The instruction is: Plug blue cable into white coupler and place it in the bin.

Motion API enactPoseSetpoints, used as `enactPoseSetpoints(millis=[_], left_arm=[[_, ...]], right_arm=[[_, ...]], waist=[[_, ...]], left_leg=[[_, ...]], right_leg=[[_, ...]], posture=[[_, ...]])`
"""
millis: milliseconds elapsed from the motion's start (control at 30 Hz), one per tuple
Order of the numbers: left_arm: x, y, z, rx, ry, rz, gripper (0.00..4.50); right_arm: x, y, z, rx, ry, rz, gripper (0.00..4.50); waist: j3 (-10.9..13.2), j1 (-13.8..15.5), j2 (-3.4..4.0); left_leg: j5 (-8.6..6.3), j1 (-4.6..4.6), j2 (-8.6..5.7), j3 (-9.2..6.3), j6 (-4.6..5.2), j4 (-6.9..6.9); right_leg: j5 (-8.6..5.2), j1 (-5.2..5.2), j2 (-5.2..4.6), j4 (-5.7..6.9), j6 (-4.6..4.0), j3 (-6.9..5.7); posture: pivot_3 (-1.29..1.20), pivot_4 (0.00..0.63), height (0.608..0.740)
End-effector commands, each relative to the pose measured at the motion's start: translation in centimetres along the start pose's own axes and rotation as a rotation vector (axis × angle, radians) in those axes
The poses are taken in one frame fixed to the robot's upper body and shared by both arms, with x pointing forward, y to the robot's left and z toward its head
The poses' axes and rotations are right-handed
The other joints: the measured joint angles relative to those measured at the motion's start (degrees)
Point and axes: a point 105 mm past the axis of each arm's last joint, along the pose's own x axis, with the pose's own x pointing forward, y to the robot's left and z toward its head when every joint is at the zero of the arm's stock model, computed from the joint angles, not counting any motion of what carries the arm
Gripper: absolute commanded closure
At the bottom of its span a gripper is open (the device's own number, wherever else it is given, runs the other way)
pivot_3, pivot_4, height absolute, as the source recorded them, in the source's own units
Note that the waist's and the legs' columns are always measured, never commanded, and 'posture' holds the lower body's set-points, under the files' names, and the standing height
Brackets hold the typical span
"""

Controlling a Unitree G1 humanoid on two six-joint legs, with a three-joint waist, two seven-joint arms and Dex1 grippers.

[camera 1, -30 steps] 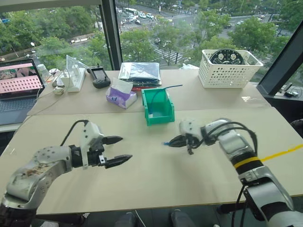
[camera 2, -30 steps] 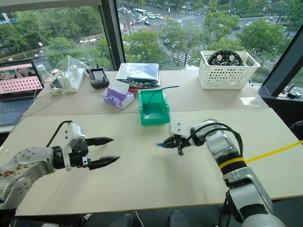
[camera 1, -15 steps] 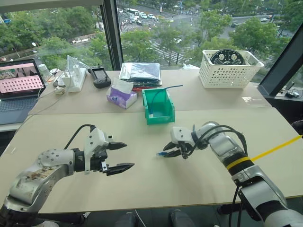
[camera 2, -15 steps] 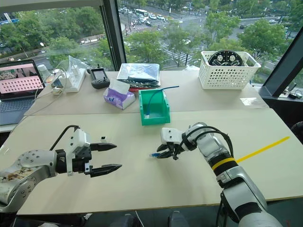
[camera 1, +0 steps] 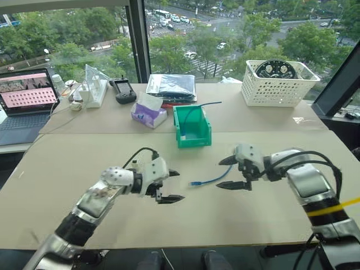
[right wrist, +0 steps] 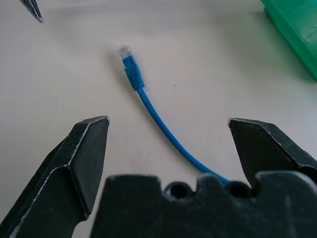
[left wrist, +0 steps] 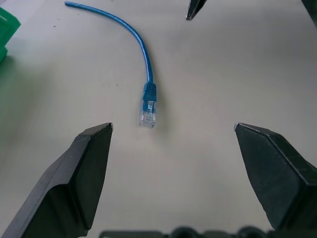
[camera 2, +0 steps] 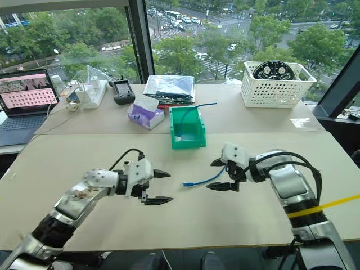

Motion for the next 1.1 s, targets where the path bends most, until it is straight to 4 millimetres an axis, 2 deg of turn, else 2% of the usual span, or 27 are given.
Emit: enactPoseSetpoints(millis=[33,233,367,467,633,800,933,1000,1100], left_arm=[[1.6,0.7,-0.4,0.063,0.011,-0.028,0.30],[3.4,1.3,-1.1,0.048,0.032,-0.055,0.30],[4.2,1.4,-1.7,0.042,0.061,-0.072,0.30],[4.5,1.4,-2.3,0.013,0.089,-0.081,0.93],[4.5,1.7,-2.5,-0.016,0.099,-0.074,2.71],[4.8,2.2,-1.5,-0.057,0.033,-0.022,4.36],[4.8,2.0,0.0,-0.119,-0.057,-0.016,4.43],[4.7,1.8,2.2,-0.183,-0.161,-0.009,4.43],[4.5,1.7,4.2,-0.228,-0.241,-0.004,4.43]], right_arm=[[-1.6,0.8,-0.1,0.022,0.016,-0.063,0.04],[-3.3,2.7,-0.4,0.109,0.063,-0.096,0.04],[-3.8,3.6,-0.3,0.139,0.077,-0.100,0.04],[-4.0,3.8,-0.2,0.144,0.089,-0.111,0.00],[-4.3,4.1,0.3,0.183,0.082,-0.117,0.00],[-4.2,5.6,-0.2,0.338,0.055,-0.090,0.00],[-3.9,6.7,-0.6,0.533,-0.022,-0.073,0.00],[-3.4,6.3,-1.5,0.785,-0.150,-0.130,0.00],[-3.0,5.8,-1.5,0.984,-0.284,-0.161,0.00]], waist=[[0.01,0.24,-0.01],[0.03,0.17,-0.05],[0.04,0.48,-0.08],[0.04,0.68,-0.08],[0.04,0.83,-0.08],[0.04,0.87,-0.09],[0.04,0.79,-0.09],[0.04,0.67,-0.11],[0.04,0.77,-0.09]], left_leg=[[0.00,-0.04,-0.01,0.02,0.00,0.03],[-0.01,-0.15,0.04,-0.02,0.02,0.26],[-0.01,-0.14,0.04,-0.06,0.02,0.43],[-0.01,-0.15,0.06,-0.07,0.02,0.57],[-0.02,-0.24,0.08,-0.08,0.03,0.87],[-0.02,-0.24,0.11,-0.08,0.03,0.91],[-0.03,-0.34,0.12,-0.13,0.05,0.92],[-0.04,-0.44,0.12,-0.13,0.06,0.91],[-0.05,-0.57,0.16,-0.30,0.08,0.92]], right_leg=[[0.00,-0.01,0.00,0.00,0.00,-0.02],[-0.07,-0.04,-0.01,0.00,0.12,0.02],[-0.29,0.07,-0.03,0.03,0.50,-0.01],[-0.30,0.11,-0.02,0.04,0.55,-0.02],[-0.27,0.16,-0.02,0.07,0.62,-0.02],[-0.24,0.17,-0.02,0.07,0.65,-0.02],[-0.22,0.12,-0.01,0.07,0.66,-0.02],[-0.21,0.03,-0.01,0.08,0.65,-0.01],[-0.18,-0.02,0.03,0.09,0.60,-0.08]], posture=[[0.00,0.150,0.740],[0.00,0.150,0.740],[0.00,0.150,0.740],[0.00,0.150,0.740],[0.00,0.150,0.740],[0.00,0.150,0.740],[0.00,0.150,0.740],[0.00,0.150,0.740],[0.00,0.150,0.740]])
